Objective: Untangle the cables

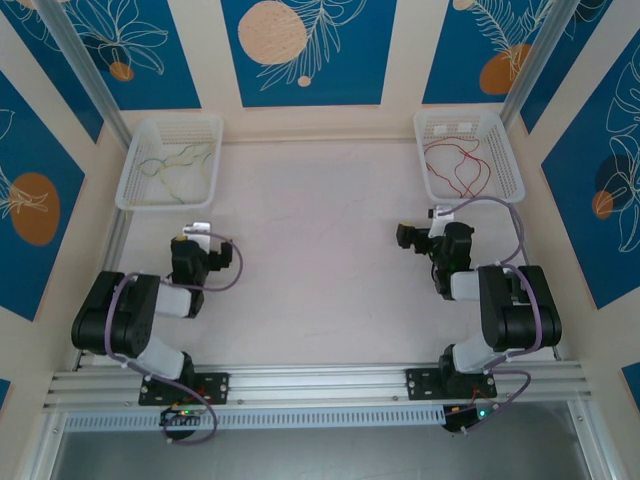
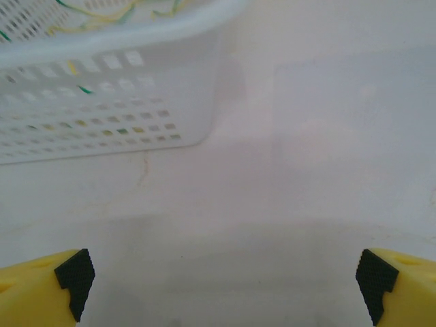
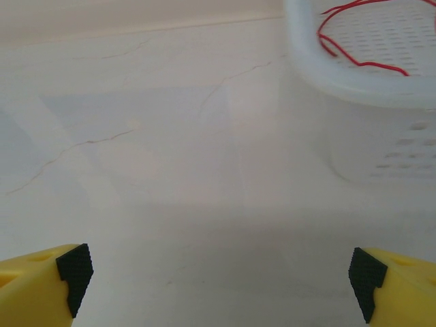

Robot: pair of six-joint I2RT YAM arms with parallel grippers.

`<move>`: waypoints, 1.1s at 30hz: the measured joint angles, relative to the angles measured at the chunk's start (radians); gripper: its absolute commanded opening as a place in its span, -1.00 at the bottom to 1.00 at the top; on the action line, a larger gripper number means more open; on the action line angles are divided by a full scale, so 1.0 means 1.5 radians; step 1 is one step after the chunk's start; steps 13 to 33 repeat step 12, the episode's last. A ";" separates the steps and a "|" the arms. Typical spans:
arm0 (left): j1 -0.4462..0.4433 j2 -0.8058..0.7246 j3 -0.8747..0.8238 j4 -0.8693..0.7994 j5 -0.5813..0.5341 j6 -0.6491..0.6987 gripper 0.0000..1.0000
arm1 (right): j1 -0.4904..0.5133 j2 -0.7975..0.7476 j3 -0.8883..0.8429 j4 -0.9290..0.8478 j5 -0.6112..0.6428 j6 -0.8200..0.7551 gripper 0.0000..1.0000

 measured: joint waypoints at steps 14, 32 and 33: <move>0.002 0.000 0.039 -0.021 -0.006 -0.002 1.00 | 0.000 0.000 0.010 -0.013 -0.009 -0.002 0.99; 0.002 0.000 0.039 -0.021 -0.006 -0.002 1.00 | 0.000 0.000 0.010 -0.013 -0.009 -0.002 0.99; 0.002 0.000 0.039 -0.021 -0.006 -0.002 1.00 | 0.000 0.000 0.010 -0.013 -0.009 -0.002 0.99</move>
